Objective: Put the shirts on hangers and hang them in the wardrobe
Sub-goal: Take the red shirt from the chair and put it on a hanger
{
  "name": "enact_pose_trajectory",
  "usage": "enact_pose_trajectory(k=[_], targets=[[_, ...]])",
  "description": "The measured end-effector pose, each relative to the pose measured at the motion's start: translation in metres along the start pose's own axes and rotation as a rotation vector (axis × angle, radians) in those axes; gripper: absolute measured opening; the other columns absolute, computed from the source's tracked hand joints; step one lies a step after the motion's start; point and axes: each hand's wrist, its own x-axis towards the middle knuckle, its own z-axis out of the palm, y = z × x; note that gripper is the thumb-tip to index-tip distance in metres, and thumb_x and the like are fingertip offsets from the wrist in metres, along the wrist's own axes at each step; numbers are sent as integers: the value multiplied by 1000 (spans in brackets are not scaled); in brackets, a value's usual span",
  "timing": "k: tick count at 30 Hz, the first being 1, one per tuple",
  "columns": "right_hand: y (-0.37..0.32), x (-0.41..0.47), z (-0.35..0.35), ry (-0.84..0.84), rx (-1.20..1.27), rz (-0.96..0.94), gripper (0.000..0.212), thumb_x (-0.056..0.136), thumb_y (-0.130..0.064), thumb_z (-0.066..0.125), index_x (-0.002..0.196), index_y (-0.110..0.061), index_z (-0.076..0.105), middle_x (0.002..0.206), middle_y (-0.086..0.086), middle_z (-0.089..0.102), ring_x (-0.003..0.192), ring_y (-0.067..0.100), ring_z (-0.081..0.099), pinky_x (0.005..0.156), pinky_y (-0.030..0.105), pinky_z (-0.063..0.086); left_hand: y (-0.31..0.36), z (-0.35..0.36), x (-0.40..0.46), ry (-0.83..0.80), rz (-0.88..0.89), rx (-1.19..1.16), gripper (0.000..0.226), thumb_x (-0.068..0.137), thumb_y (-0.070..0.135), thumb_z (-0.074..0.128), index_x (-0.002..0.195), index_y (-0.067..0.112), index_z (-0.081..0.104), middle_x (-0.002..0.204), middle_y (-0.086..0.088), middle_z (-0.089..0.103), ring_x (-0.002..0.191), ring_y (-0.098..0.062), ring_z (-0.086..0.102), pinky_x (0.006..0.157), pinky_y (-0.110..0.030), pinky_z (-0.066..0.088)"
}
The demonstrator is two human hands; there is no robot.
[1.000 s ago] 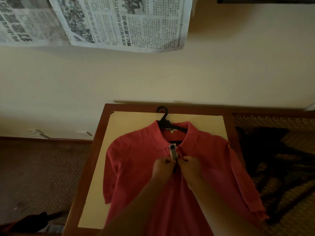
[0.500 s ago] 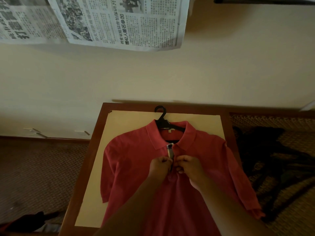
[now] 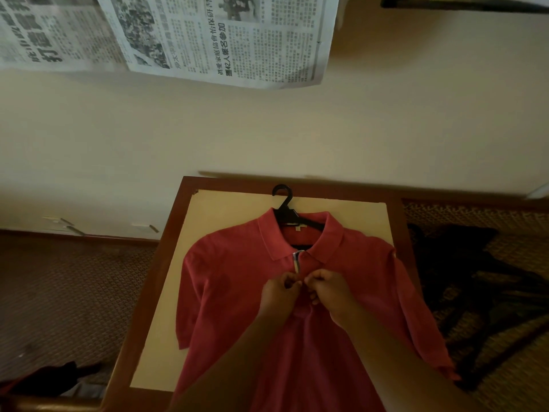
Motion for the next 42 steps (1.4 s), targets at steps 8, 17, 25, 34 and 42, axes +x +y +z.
enact_pose_trajectory(k=[8, 17, 25, 34, 42], targets=[[1, 4, 1, 37, -100, 21, 26, 87, 5, 45, 75, -12, 61, 65, 3, 57, 53, 14, 49, 47, 25, 41, 1, 2, 2, 88, 78, 218, 5, 89, 17, 61, 92, 13, 61, 79, 6, 58, 74, -12, 54, 63, -22, 36], [-14, 19, 33, 244, -521, -115, 46, 86, -55, 61, 96, -10, 57, 96, 6, 64, 93, 27, 62, 69, 29, 40, 3, -16, 13, 137, 51, 67, 31, 94, 1, 39, 108, 17, 61, 94, 5, 63, 81, -9, 58, 62, -10, 41], [-19, 27, 28, 303, -467, -156, 18, 94, -27, 56, 87, -11, 54, 93, 11, 63, 88, 30, 61, 65, 29, 36, 17, -17, 29, 31, 247, 458, 33, 99, 21, 38, 127, 23, 56, 125, 0, 55, 107, -17, 57, 87, -30, 47], [-12, 37, 21, 337, 179, 44, 7, 90, -18, 56, 88, -14, 61, 79, 7, 60, 63, 17, 52, 53, 31, 39, 35, -7, 39, 28, 251, 647, 16, 96, 24, 45, 108, 16, 52, 108, -1, 55, 84, -18, 60, 69, -31, 46], [-7, 30, 21, 452, 89, -149, 27, 88, -15, 63, 63, -15, 55, 64, 2, 56, 65, 19, 53, 69, 45, 48, 39, -6, 48, 6, 272, 757, 18, 95, 29, 50, 108, 16, 50, 108, -1, 54, 77, -15, 56, 64, -29, 43]])
